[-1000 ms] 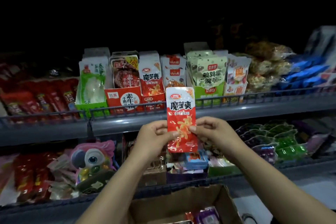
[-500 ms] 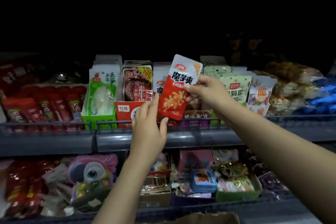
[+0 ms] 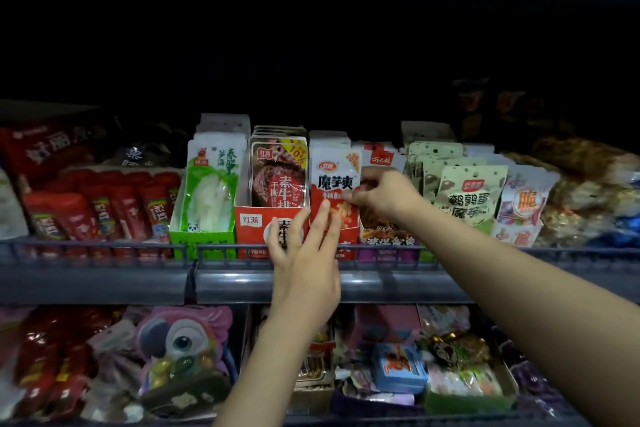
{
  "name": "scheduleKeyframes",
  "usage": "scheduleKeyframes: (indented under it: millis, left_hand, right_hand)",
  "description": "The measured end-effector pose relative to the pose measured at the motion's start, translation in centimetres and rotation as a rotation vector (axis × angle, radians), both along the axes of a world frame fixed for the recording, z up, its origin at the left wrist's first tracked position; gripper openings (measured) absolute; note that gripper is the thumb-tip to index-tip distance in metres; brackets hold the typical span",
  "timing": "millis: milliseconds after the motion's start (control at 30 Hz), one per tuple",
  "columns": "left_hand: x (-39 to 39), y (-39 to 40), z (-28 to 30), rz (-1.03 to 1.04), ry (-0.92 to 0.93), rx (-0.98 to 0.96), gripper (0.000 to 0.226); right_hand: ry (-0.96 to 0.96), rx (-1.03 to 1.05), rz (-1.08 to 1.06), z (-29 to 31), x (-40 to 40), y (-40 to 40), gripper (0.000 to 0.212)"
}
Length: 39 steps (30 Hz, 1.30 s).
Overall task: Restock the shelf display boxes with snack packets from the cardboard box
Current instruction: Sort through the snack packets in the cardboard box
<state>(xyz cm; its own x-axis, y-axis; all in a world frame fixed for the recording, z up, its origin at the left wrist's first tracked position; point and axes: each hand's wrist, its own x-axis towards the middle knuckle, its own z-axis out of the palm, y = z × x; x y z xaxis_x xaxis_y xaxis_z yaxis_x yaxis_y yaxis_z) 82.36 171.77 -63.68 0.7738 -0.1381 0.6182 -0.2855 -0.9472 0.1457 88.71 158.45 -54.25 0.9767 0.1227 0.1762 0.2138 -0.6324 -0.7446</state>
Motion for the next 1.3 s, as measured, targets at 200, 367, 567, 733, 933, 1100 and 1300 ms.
scheduleKeyframes:
  millis: [200,367,567,733,933,1100,1300]
  left_hand:
    - [-0.4,-0.3,0.0,0.047,0.000,0.041,0.072]
    - [-0.5,-0.2,-0.1,0.016,0.026,0.026,0.072]
    - [-1.5,-0.4,0.3,-0.069,0.052,-0.109,0.064]
    - [-4.0,-1.2,-0.1,-0.132,0.034,-0.332,0.051]
    - [-8.3,-2.4,-3.4,-0.152,0.236,-0.479,0.036]
    - [-10.3,-3.2,-9.4,-0.102,0.445,-0.549,0.032]
    - [-11.6,-3.9,-18.4,0.028,0.729,-0.694,0.027]
  right_hand:
    - [-0.045,0.288,-0.087,-0.8,0.9,0.2,0.022]
    - [-0.085,0.245,-0.141,-1.8,1.2,0.1,0.020]
    - [-0.207,0.214,-0.163,-2.7,-1.4,-0.3,0.019]
    - [-0.300,0.341,-0.090,-4.6,-6.1,-0.8,0.016]
    - [-0.201,0.471,-0.095,-10.5,-11.7,-2.2,0.015]
    - [-0.039,0.479,-0.127,-18.2,-15.7,-3.3,0.021]
    - [0.207,0.464,-0.186,-27.9,-18.4,-4.9,0.013]
